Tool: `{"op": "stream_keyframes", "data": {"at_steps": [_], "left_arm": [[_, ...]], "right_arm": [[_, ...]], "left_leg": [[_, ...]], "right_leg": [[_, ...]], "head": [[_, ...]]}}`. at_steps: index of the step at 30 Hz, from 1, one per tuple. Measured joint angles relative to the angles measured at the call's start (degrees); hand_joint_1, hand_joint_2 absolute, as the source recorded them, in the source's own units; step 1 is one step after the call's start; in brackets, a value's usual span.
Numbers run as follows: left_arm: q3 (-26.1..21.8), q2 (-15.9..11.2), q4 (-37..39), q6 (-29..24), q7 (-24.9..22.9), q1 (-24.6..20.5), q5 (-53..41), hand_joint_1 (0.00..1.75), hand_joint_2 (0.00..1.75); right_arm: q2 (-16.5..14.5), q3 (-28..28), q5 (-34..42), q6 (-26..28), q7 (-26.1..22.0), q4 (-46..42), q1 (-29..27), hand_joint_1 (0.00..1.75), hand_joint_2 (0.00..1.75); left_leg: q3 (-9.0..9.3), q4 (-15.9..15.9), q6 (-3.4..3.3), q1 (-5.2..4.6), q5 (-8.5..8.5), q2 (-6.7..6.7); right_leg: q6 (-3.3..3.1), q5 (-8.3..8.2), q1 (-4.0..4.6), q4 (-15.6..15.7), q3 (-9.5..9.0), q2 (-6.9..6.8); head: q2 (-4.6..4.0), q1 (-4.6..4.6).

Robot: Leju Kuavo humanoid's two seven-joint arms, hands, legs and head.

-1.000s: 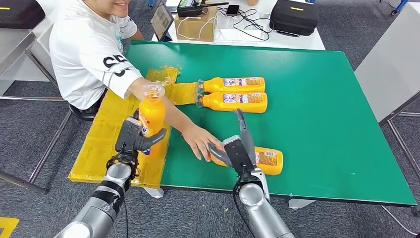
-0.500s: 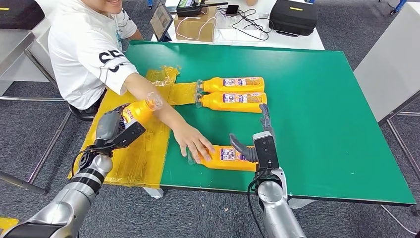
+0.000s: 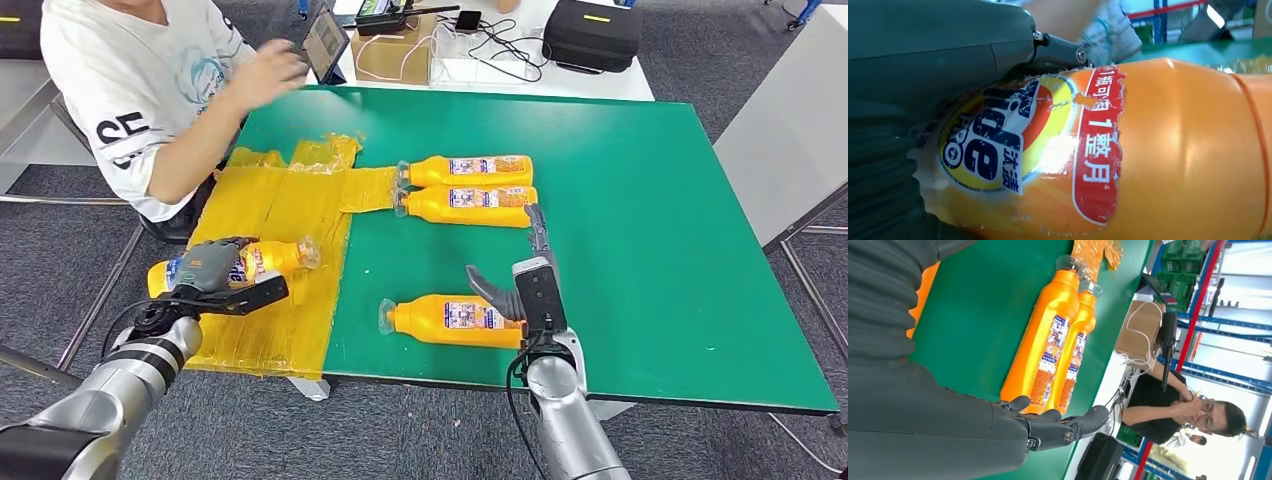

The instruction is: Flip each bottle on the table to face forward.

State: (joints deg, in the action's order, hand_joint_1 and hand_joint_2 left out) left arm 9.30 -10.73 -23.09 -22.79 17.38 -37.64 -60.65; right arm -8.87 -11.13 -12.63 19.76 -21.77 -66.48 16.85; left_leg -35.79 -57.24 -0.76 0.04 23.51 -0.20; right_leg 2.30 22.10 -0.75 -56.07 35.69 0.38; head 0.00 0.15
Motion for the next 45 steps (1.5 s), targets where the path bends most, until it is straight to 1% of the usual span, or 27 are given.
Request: {"op": "stream_keyframes", "data": {"at_steps": [3, 8, 9, 12, 13, 17, 18, 21, 22, 27, 32, 35, 38, 41, 45], "left_arm": [[0.2, -0.6, 0.7, 1.3, 0.3, -0.4, -0.7, 1.75, 1.75], [0.2, -1.3, 1.6, 1.5, 1.0, -0.7, -0.8, 1.75, 1.75], [0.3, -1.3, 1.8, 1.5, 1.1, -0.7, -0.8, 1.39, 1.75], [0.3, -1.5, 2.0, 1.9, 1.7, -0.8, -0.7, 0.08, 1.75], [0.3, -1.5, 2.1, 1.9, 2.0, -0.7, -0.6, 0.00, 1.75], [0.0, -1.6, 2.3, 1.1, 4.2, -0.5, -0.2, 0.00, 1.75], [-0.1, -1.6, 2.4, 0.8, 5.1, -0.4, 0.2, 0.00, 1.75], [-1.3, -1.6, 2.4, 0.0, 8.6, 0.1, 2.0, 0.00, 0.44], [-1.9, -1.6, 2.4, -0.3, 9.9, 0.3, 2.9, 0.00, 0.00], [-5.8, -0.9, 1.9, -0.4, 16.7, 1.6, 8.5, 0.00, 0.00], [-9.6, 0.3, 0.8, 0.5, 21.2, 2.7, 14.6, 0.00, 0.00], [-11.9, 1.3, -1.8, 2.5, 22.4, 3.9, 21.6, 0.00, 0.00], [-13.1, 2.3, -5.8, 5.0, 22.6, 5.5, 28.7, 0.00, 0.00], [-13.7, 3.2, -8.9, 6.1, 22.7, 6.7, 31.5, 0.00, 0.00], [-14.3, 3.9, -11.8, 7.7, 22.7, 7.8, 34.2, 0.00, 1.75]], "right_arm": [[0.1, 0.0, -0.4, -0.2, 0.0, 0.9, 0.6, 0.00, 1.75], [0.3, 0.0, -0.6, -0.5, 0.2, 2.0, 1.5, 0.00, 1.75], [0.3, 0.0, -0.6, -0.5, 0.2, 2.2, 1.6, 0.00, 1.75], [0.4, 0.0, -0.9, -0.7, 0.2, 2.7, 1.8, 0.00, 1.75], [0.5, -0.1, -1.3, -0.9, 0.4, 2.9, 1.9, 0.00, 1.75], [1.0, -1.0, -4.5, -1.9, 2.2, 4.4, 2.6, 0.00, 0.00], [1.1, -1.3, -5.4, -2.2, 2.6, 5.0, 2.8, 0.00, 0.44], [1.6, -2.2, -7.9, -2.8, 3.6, 6.5, 3.3, 0.00, 1.75], [1.7, -2.5, -8.6, -3.0, 3.7, 6.9, 3.4, 0.00, 1.75], [1.9, -4.9, -11.6, -4.1, 4.5, 8.1, 3.7, 0.00, 1.75], [1.9, -8.8, -14.6, -5.1, 5.5, 8.7, 4.3, 0.00, 1.75], [2.1, -10.8, -15.5, -4.8, 6.4, 8.1, 3.8, 0.00, 1.75], [2.7, -12.0, -16.1, -4.5, 7.3, 6.3, 2.3, 0.00, 1.75], [3.3, -12.8, -16.6, -4.3, 7.8, 4.5, 0.7, 0.00, 1.75], [3.9, -13.3, -17.5, -4.3, 8.4, 3.0, -0.4, 0.00, 1.75]], "left_leg": [[0.02, 0.0, 0.00, 0.00, 0.00, 0.01], [0.05, 0.0, 0.01, 0.00, 0.00, 0.01], [0.06, 0.0, 0.01, 0.00, 0.00, 0.01], [0.07, 0.0, 0.04, 0.00, -0.01, 0.01], [0.07, 0.0, 0.05, 0.00, -0.02, 0.01], [0.07, 0.0, 0.06, 0.01, -0.03, -0.01], [0.07, 0.0, 0.06, 0.01, -0.03, -0.01], [0.07, 0.0, 0.06, 0.00, -0.04, -0.02], [0.06, 0.0, 0.06, 0.00, -0.04, -0.03], [0.04, 0.0, 0.06, 0.00, -0.03, -0.05], [0.04, 0.0, 0.06, 0.00, -0.04, -0.04], [0.04, 0.0, 0.06, 0.00, -0.04, -0.03], [0.02, 0.0, 0.06, 0.00, -0.03, -0.04], [-0.04, 0.0, 0.06, 0.00, -0.02, -0.04], [-0.07, 0.0, 0.06, -0.01, -0.02, -0.03]], "right_leg": [[0.00, 0.00, 0.00, 0.0, -0.01, 0.00], [0.00, 0.00, 0.00, -0.1, -0.01, 0.00], [0.00, 0.00, 0.00, -0.1, -0.01, 0.00], [-0.01, 0.00, 0.01, -0.1, -0.01, 0.00], [-0.01, 0.00, 0.01, -0.1, -0.02, 0.00], [-0.01, 0.00, 0.01, -0.1, -0.02, 0.00], [-0.01, 0.00, 0.01, -0.1, -0.02, 0.00], [-0.01, 0.00, 0.00, -0.1, -0.03, -0.01], [-0.01, 0.00, 0.00, -0.1, -0.03, -0.01], [-0.01, 0.01, -0.01, -0.1, -0.02, -0.02], [-0.02, 0.01, 0.00, -0.1, 0.00, -0.01], [-0.01, 0.01, 0.00, -0.1, 0.02, -0.01], [-0.01, 0.02, 0.00, -0.1, 0.03, -0.02], [-0.01, 0.02, -0.01, 0.0, 0.07, -0.01], [-0.02, 0.02, 0.00, 0.0, 0.13, -0.01]], "head": [[0.01, 0.00], [0.01, -0.01], [0.00, 0.00], [0.00, 0.00], [0.00, 0.00], [0.01, -0.01], [0.01, -0.01], [0.00, -0.01], [0.00, -0.01], [0.01, 0.00], [0.00, -0.02], [0.00, -0.01], [0.01, -0.02], [0.01, -0.02], [0.00, -0.01]]}}
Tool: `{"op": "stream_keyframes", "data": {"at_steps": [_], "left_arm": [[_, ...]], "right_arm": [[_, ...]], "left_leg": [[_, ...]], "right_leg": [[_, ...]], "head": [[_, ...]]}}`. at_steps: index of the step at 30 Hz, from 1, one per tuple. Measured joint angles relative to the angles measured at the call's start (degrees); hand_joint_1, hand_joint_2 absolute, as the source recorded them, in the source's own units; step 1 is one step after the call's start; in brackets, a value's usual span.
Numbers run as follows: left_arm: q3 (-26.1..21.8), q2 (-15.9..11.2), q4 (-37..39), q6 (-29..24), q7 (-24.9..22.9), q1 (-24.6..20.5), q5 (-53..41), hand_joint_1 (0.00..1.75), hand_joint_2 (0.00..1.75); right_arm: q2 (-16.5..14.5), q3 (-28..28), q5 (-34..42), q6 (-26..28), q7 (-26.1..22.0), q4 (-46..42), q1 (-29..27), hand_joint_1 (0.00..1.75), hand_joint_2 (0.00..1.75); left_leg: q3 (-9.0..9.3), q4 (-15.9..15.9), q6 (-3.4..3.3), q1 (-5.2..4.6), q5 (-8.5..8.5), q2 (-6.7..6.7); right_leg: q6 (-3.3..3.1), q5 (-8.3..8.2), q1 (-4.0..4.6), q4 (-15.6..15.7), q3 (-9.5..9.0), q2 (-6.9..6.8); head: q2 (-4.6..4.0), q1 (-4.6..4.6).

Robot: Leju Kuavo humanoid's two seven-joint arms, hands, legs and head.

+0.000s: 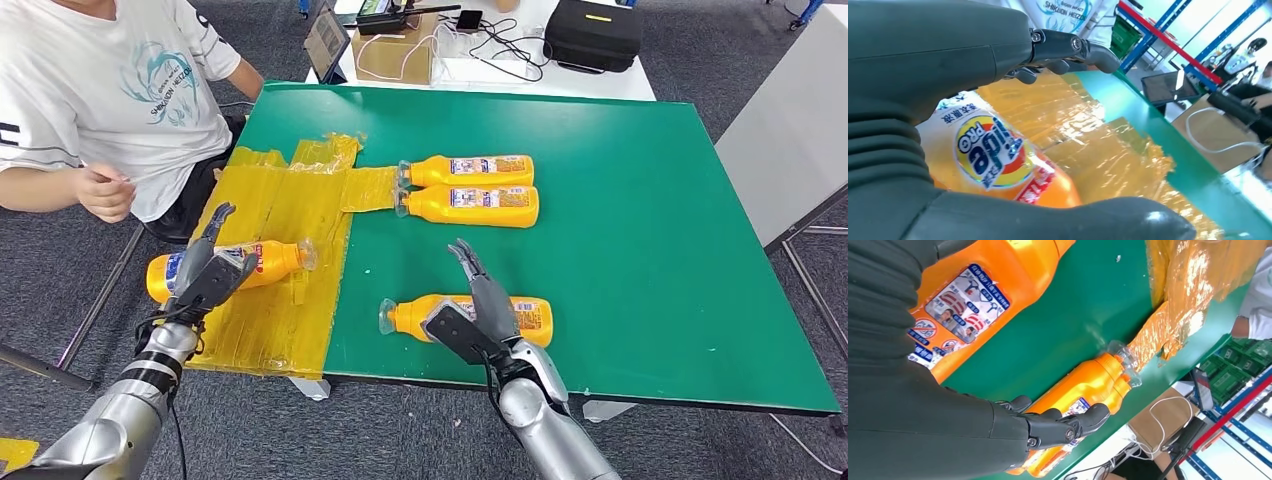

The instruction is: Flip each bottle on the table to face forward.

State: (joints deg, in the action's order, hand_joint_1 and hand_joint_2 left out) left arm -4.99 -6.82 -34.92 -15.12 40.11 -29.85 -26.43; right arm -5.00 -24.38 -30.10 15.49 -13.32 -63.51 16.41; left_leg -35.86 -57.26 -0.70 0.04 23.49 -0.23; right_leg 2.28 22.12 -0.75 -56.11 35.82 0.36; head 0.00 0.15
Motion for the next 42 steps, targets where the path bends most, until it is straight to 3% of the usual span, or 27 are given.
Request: {"op": "stream_keyframes", "data": {"at_steps": [4, 9, 18, 31, 35, 36, 42], "left_arm": [[-0.1, 1.5, -5.0, 4.6, 0.0, 2.4, 5.8, 0.00, 1.75], [-0.1, 5.2, -11.8, 10.1, -1.8, 5.7, 8.6, 0.00, 1.75], [0.2, 10.6, -20.0, 17.7, -4.7, 8.3, 13.9, 0.00, 1.75], [2.1, 13.2, -23.2, 21.6, -6.3, 9.3, 17.0, 0.00, 1.75], [3.5, 13.8, -23.3, 22.6, -6.7, 9.4, 18.0, 0.00, 1.75], [3.9, 13.8, -23.3, 22.8, -6.7, 9.4, 18.1, 0.00, 1.75], [4.9, 14.0, -22.3, 23.4, -7.3, 8.5, 18.7, 0.00, 1.75]], "right_arm": [[1.2, -0.3, -4.5, 0.8, 3.0, -2.8, -2.8, 0.00, 1.75], [3.9, 0.2, -12.4, 1.2, 8.5, -5.9, -6.3, 0.00, 1.75], [8.4, 2.9, -21.5, -2.5, 14.6, -6.8, -7.6, 0.00, 1.75], [11.4, 4.7, -25.8, -5.8, 17.3, -4.0, -4.8, 0.01, 1.75], [11.5, 4.7, -27.1, -7.8, 17.0, 1.7, -0.4, 1.64, 1.75], [11.5, 4.6, -27.2, -8.3, 16.7, 3.3, 0.8, 1.71, 1.75], [10.2, 4.4, -23.4, -10.5, 12.2, 13.3, 7.2, 1.75, 1.75]], "left_leg": [[-0.02, 0.0, 0.00, 0.00, 0.00, -0.06], [-0.09, 0.0, -0.03, -0.08, 0.02, -0.06], [-0.10, 0.0, -0.05, -0.11, 0.02, -0.07], [-0.11, 0.0, -0.05, -0.11, 0.02, -0.04], [-0.08, 0.0, -0.06, -0.12, 0.01, -0.02], [-0.07, 0.0, -0.06, -0.11, 0.01, -0.02], [0.19, 0.0, -0.05, -0.10, 0.01, 0.06]], "right_leg": [[0.00, 0.00, 0.00, 0.0, 0.00, -0.02], [0.01, 0.01, -0.05, 0.0, 0.03, -0.02], [0.03, -0.01, -0.06, 0.0, 0.02, -0.02], [0.03, -0.01, -0.07, 0.0, 0.02, -0.01], [0.04, -0.03, -0.07, 0.0, 0.01, -0.01], [0.04, -0.03, -0.07, 0.0, 0.00, 0.00], [0.02, -0.04, -0.04, 0.0, -0.17, 0.02]], "head": [[0.00, 0.00], [0.00, -0.01], [0.00, 0.01], [0.01, 0.01], [0.01, 0.01], [0.01, 0.01], [0.00, 0.03]]}}
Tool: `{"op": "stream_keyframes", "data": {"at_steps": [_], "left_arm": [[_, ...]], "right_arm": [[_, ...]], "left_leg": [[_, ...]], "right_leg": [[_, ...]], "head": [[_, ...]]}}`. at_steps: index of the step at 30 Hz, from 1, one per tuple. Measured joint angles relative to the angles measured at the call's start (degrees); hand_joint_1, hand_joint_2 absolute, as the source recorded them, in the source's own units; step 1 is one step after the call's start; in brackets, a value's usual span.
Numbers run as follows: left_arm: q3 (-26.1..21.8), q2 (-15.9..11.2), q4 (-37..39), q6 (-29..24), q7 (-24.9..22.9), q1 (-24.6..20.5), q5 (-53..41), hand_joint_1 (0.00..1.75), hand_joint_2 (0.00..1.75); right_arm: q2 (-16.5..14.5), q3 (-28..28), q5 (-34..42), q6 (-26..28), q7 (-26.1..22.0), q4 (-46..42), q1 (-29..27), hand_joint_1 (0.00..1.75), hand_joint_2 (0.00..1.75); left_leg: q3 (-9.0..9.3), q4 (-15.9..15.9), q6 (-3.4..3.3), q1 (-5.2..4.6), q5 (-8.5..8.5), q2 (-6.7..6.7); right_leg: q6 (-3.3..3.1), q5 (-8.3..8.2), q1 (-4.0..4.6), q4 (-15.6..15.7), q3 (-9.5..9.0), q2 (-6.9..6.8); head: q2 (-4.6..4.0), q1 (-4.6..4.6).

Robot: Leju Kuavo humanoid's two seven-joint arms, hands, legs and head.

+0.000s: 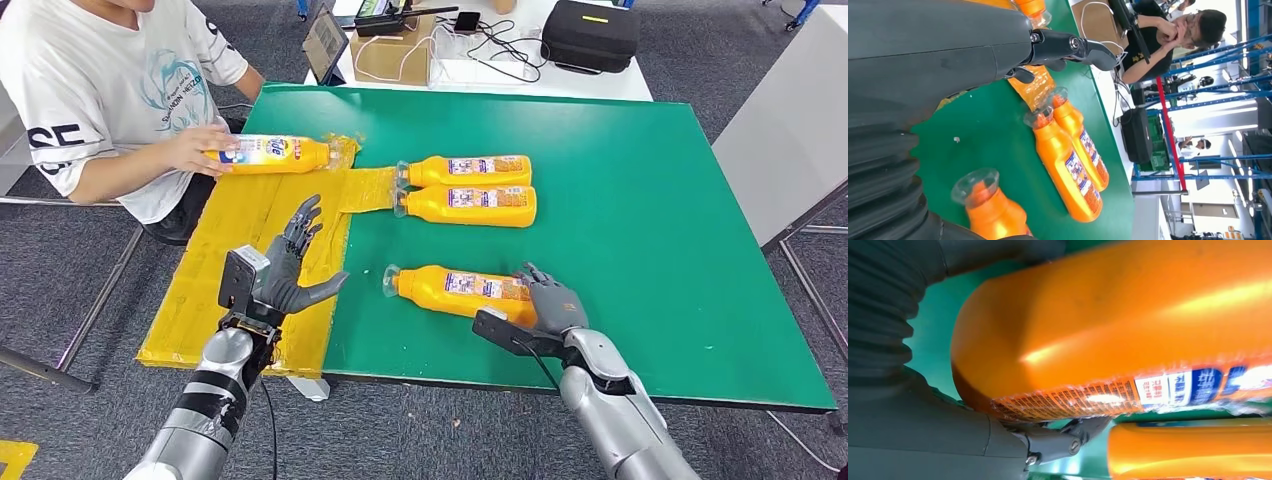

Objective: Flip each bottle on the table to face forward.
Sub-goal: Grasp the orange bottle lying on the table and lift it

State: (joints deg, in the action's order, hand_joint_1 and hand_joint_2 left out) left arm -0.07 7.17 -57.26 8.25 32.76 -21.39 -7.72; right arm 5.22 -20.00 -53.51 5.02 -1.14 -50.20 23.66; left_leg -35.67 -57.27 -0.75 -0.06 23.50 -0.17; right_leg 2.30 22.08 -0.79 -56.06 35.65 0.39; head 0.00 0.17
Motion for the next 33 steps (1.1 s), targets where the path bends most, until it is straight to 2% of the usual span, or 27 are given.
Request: {"op": "stream_keyframes", "data": {"at_steps": [10, 16, 24, 28, 30, 33], "left_arm": [[1.2, -0.1, 3.0, -0.3, -0.1, -2.2, -0.1, 0.00, 1.75], [1.3, -0.1, 4.4, -0.4, -0.2, -3.5, -0.1, 0.00, 1.75], [2.0, -0.1, 5.9, -2.5, -0.6, -4.6, -0.2, 0.00, 1.75], [2.7, -0.1, 6.6, -7.3, -1.0, -4.8, -2.2, 0.00, 1.75], [3.2, -0.1, 7.0, -10.6, -1.5, -4.9, -3.4, 0.00, 1.75], [3.6, 0.1, 8.4, -11.8, -2.9, -5.3, -3.2, 0.00, 1.75]], "right_arm": [[-0.5, 0.0, 6.4, -1.8, -4.2, 8.0, 5.0, 1.75, 1.75], [-0.5, 0.1, 7.9, -2.0, -5.0, 8.8, 5.4, 1.75, 1.75], [-0.7, 1.7, 14.2, -1.3, -7.1, 6.9, 3.2, 1.75, 1.75], [-2.2, 3.5, 19.0, 3.0, -9.0, 3.8, 0.3, 1.75, 1.75], [-4.0, 4.6, 21.9, 6.4, -10.3, 0.9, -2.3, 1.75, 1.75], [-7.5, 5.7, 26.2, 10.8, -12.4, -3.9, -5.9, 1.75, 1.75]], "left_leg": [[0.38, 0.0, 0.00, 0.01, 0.00, -0.02], [0.42, 0.0, 0.00, 0.01, 0.01, -0.01], [0.41, 0.0, 0.01, 0.01, 0.01, -0.02], [0.33, 0.0, 0.01, 0.01, 0.01, -0.05], [0.23, 0.0, 0.01, 0.03, 0.01, -0.06], [0.07, 0.0, 0.02, 0.05, 0.00, -0.06]], "right_leg": [[0.00, 0.00, 0.00, 0.0, -0.41, 0.00], [0.00, 0.00, 0.00, 0.0, -0.42, 0.00], [0.00, 0.00, 0.00, 0.0, -0.42, 0.00], [0.00, 0.02, 0.01, 0.0, -0.39, -0.01], [0.00, 0.02, 0.01, 0.0, -0.30, -0.01], [0.00, 0.02, 0.03, 0.0, -0.12, -0.01]], "head": [[0.00, -0.02], [0.01, -0.01], [0.01, -0.02], [0.01, -0.03], [0.00, -0.02], [0.00, 0.00]]}}
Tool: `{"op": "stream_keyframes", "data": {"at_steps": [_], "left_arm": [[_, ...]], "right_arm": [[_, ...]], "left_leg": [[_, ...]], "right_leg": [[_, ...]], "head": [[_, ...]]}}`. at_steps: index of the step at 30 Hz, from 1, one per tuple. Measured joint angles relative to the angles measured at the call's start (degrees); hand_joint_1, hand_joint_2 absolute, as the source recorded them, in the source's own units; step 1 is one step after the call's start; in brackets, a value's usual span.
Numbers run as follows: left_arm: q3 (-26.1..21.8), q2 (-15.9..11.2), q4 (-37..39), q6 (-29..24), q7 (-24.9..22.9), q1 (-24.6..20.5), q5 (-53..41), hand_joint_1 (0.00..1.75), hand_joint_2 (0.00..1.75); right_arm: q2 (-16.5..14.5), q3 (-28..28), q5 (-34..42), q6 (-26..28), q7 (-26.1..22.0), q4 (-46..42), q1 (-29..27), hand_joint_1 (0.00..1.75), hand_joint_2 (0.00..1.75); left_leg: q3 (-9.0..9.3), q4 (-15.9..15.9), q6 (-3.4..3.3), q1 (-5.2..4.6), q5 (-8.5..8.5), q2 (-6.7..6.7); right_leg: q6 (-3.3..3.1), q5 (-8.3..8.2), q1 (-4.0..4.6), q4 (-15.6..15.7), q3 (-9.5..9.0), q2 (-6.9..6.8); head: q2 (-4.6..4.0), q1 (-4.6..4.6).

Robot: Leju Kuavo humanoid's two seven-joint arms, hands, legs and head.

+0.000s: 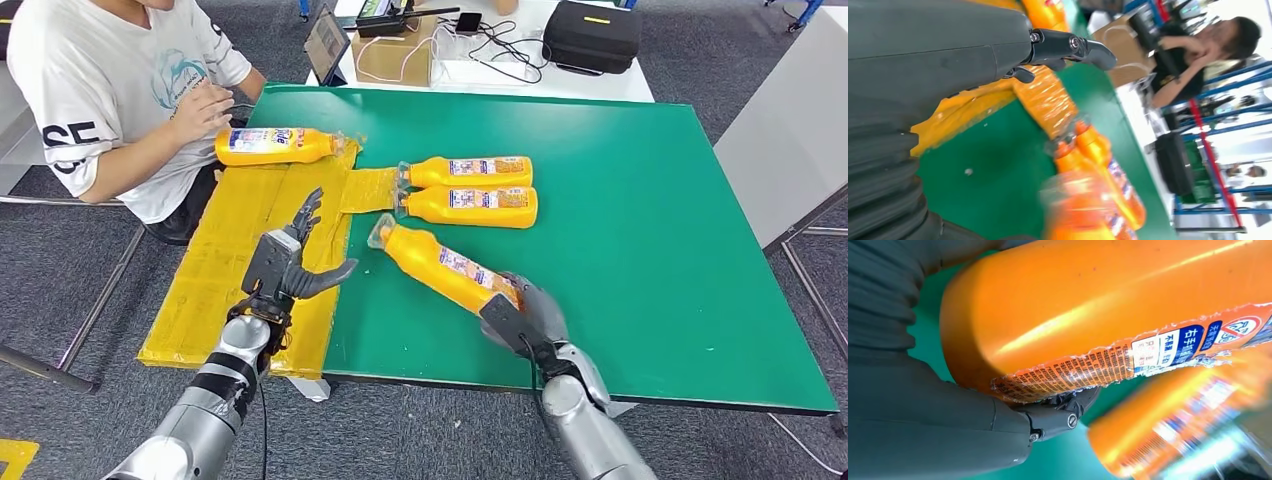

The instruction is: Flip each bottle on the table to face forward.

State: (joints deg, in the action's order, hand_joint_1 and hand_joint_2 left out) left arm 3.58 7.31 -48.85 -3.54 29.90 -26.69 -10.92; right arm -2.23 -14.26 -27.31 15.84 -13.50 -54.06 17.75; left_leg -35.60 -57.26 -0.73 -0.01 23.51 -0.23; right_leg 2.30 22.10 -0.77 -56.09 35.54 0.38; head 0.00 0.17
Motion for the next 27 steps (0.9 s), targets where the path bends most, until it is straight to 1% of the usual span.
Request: {"op": "stream_keyframes", "data": {"at_steps": [2, 4, 9, 15, 20, 22, 27], "left_arm": [[0.1, 0.4, 1.4, 0.6, -0.8, -0.4, 1.1, 0.00, 1.75], [0.3, 0.8, 2.7, 2.4, -1.6, -0.9, 2.6, 0.00, 1.75], [1.9, 1.3, 5.0, 10.6, -4.3, -1.5, 7.8, 0.00, 1.75], [3.9, 1.6, 5.8, 15.6, -5.9, -1.5, 11.8, 0.00, 1.75], [6.3, 1.8, 5.1, 22.3, -7.7, -1.1, 18.5, 0.00, 1.75], [7.2, 1.8, 4.1, 23.1, -7.8, -0.8, 19.6, 0.00, 1.75], [8.3, 1.8, 2.6, 22.9, -7.9, -0.3, 20.2, 0.00, 1.75]], "right_arm": [[-2.0, 0.3, 2.5, 1.8, -1.1, -2.4, -1.3, 1.75, 1.75], [-3.6, 0.3, 4.4, 2.5, -1.9, -3.6, -1.7, 1.75, 1.75], [-6.2, 0.0, 7.2, 2.9, -3.8, -3.9, -1.2, 1.75, 1.75], [-7.5, -1.1, 8.2, 2.8, -4.6, -3.0, -0.1, 1.75, 1.75], [-8.5, -2.5, 8.7, 2.4, -5.0, -0.9, 1.7, 1.75, 1.75], [-8.8, -3.0, 8.7, 2.0, -5.0, 0.0, 2.0, 1.75, 1.75], [-9.5, -3.9, 8.3, 1.5, -5.1, 1.4, 2.5, 1.75, 1.75]], "left_leg": [[-0.07, 0.0, 0.00, 0.01, 0.00, 0.01], [-0.13, 0.0, 0.00, 0.01, 0.00, 0.01], [-0.20, 0.0, -0.01, -0.03, -0.01, -0.02], [-0.25, 0.0, -0.01, -0.04, -0.01, -0.02], [-0.31, 0.0, 0.00, -0.02, -0.01, -0.02], [-0.31, 0.0, 0.00, -0.01, -0.01, -0.03], [-0.36, 0.0, 0.00, -0.02, -0.01, -0.04]], "right_leg": [[0.00, 0.00, 0.00, 0.0, 0.08, 0.00], [0.00, 0.00, 0.00, 0.0, 0.13, 0.00], [0.00, 0.00, -0.04, 0.0, 0.15, -0.01], [0.00, 0.00, -0.03, 0.0, 0.20, -0.01], [0.00, 0.00, -0.02, 0.0, 0.27, -0.01], [0.00, 0.00, -0.02, 0.0, 0.27, -0.01], [0.00, 0.00, -0.03, 0.0, 0.29, -0.02]], "head": [[0.00, -0.01], [0.00, -0.01], [0.00, -0.02], [0.01, -0.01], [0.01, -0.01], [0.01, -0.01], [0.01, -0.02]]}}
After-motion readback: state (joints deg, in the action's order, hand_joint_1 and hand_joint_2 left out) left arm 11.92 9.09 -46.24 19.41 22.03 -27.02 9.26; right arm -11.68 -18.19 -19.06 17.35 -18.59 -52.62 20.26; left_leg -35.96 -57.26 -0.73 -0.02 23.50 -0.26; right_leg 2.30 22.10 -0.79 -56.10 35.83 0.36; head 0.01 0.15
